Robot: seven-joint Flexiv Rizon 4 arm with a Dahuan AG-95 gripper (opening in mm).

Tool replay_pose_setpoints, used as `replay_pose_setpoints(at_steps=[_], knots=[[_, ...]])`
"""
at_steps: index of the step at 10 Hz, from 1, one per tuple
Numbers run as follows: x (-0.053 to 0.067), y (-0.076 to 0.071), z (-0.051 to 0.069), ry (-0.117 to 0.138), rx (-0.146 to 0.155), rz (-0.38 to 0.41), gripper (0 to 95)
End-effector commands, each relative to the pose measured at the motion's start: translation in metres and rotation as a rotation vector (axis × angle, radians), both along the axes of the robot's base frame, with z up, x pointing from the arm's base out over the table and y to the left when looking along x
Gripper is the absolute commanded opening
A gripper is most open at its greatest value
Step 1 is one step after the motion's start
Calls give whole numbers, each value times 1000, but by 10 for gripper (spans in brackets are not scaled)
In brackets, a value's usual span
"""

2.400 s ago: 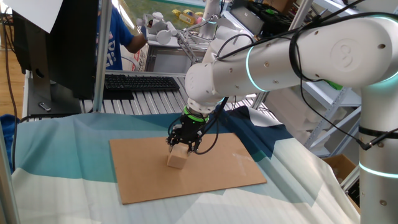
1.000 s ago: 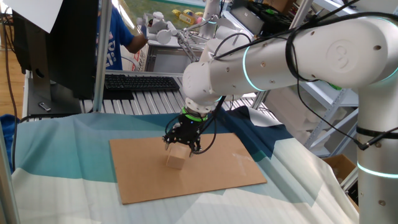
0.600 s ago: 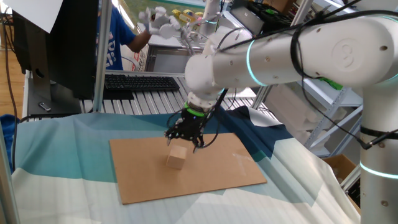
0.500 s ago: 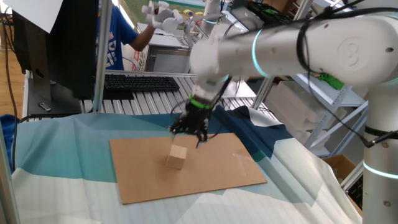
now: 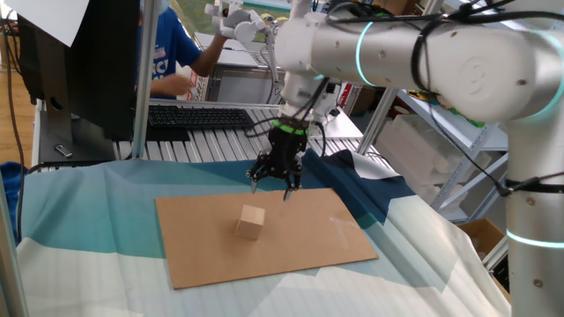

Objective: Grab the block and place it at the designated location

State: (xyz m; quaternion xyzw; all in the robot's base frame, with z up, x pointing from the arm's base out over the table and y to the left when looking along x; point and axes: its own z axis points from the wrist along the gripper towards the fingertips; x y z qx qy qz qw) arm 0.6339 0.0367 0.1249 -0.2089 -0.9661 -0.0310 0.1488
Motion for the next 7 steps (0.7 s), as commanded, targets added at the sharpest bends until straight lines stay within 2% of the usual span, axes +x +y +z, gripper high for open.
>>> replay_pose_setpoints(at_steps=[1, 4, 7], knots=[[-11, -10, 13, 69, -5, -18, 760], [-16, -15, 17, 98, -13, -55, 760], [-16, -17, 17, 107, -19, -78, 760]])
